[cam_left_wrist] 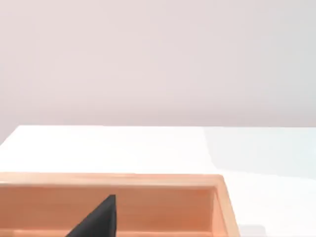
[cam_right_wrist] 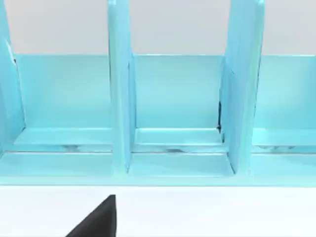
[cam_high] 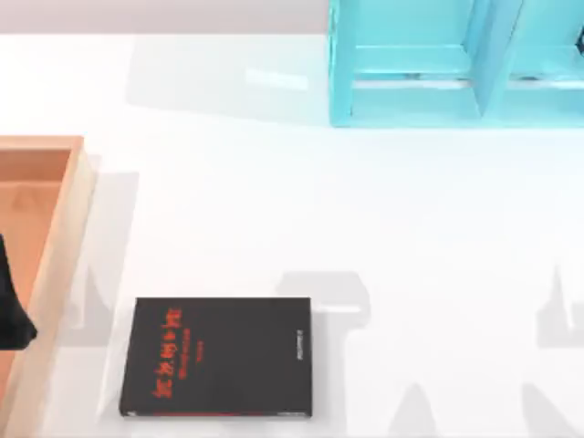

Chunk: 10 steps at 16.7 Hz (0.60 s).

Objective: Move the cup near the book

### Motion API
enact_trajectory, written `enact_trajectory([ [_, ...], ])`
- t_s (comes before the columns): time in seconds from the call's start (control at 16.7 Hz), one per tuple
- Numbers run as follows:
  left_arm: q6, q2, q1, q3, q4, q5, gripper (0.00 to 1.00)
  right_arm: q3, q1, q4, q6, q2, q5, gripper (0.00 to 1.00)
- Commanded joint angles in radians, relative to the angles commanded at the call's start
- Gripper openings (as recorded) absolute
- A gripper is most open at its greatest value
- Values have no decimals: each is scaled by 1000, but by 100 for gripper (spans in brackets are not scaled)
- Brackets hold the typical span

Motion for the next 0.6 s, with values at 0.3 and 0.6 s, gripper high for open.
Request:
enact_trajectory([
  [0.3, 0, 0, 0, 0, 0, 0, 100, 26, -12, -31, -55, 38, -4, 100],
  [0.6, 0, 0, 0, 0, 0, 0, 100, 161, -83, -179, -324, 217, -9, 100],
])
